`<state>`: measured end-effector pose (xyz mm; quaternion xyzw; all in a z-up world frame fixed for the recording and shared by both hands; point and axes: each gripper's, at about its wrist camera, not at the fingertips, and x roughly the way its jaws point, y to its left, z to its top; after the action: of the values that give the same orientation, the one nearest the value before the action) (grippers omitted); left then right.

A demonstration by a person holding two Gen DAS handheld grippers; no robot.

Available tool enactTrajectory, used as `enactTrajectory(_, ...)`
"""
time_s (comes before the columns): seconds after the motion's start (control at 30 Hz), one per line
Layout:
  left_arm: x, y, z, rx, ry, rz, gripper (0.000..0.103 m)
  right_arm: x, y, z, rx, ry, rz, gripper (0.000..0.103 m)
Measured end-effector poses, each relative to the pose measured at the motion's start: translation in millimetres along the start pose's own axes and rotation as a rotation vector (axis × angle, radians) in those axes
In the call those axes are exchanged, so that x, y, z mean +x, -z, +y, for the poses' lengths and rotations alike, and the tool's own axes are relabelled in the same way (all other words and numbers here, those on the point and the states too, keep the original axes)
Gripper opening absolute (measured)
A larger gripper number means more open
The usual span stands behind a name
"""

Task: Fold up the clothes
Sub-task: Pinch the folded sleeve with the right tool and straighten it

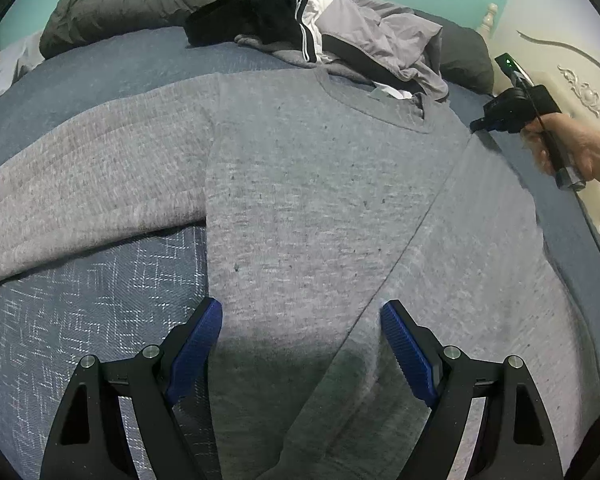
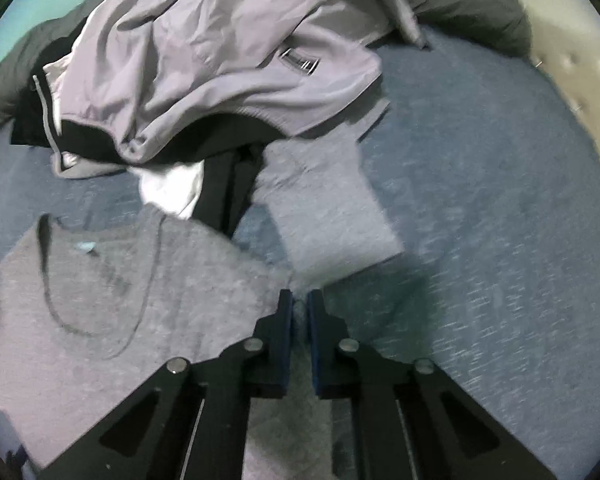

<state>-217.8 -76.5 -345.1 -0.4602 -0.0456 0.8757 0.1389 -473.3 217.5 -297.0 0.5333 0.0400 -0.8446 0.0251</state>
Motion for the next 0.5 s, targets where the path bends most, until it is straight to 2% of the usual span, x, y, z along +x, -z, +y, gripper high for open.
enactTrajectory(0.13, 1.9, 0.9, -0.9, 0.001, -0.001, 0.007, 0.085, -17.4, 0.9, 11.4, -0.042, 0.051, -0.145, 0.006)
enactTrajectory(0.2, 2.2, 1.6, -2.1, 0.004, -0.004, 0.009, 0.085, -19.9, 0.4, 16.9, -0.064, 0.057, -0.171, 0.006)
enactTrajectory(0.5, 3.4, 1.4, -0.5, -0.016, 0.009, 0.017, 0.085, 5.6, -14.5, 28.6, -0.101, 0.081, -0.143, 0.006)
